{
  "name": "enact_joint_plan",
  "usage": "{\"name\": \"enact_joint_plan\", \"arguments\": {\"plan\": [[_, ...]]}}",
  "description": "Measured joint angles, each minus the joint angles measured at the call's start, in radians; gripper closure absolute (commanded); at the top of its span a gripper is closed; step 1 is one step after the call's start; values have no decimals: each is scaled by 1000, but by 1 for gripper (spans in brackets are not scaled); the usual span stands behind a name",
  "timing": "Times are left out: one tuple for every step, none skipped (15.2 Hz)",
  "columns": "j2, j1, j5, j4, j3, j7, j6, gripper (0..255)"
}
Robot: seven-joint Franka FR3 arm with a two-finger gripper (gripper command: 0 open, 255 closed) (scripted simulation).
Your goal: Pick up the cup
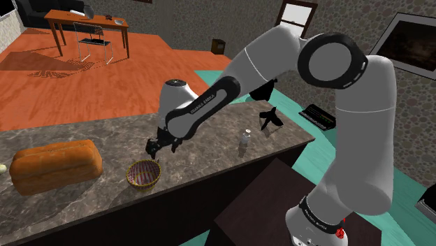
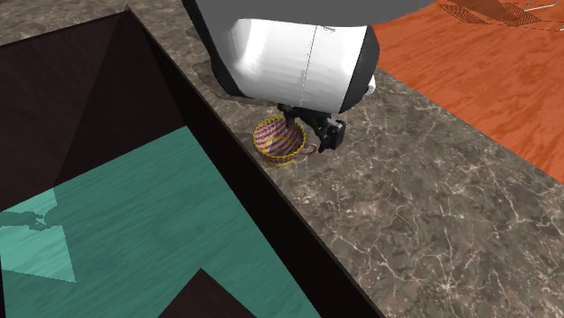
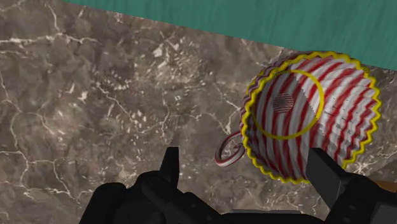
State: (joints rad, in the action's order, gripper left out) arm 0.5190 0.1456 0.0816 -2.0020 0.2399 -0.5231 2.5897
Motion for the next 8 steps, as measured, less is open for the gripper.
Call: {"name": "enact_joint_plan", "arguments": {"plan": [[42, 12, 6, 35, -5, -8, 8, 0], [80, 21, 10, 72, -9, -14, 8, 0], [110, 30, 14, 103, -12, -19, 8, 0], [129, 33, 15, 121, -14, -19, 9, 0], [149, 36, 17, 138, -17, -20, 12, 0], [160, 38, 19, 138, -19, -21, 23, 0], [172, 40, 22, 140, -22, -22, 33, 0], [187, 42, 24, 150, -24, -22, 38, 0]]}}
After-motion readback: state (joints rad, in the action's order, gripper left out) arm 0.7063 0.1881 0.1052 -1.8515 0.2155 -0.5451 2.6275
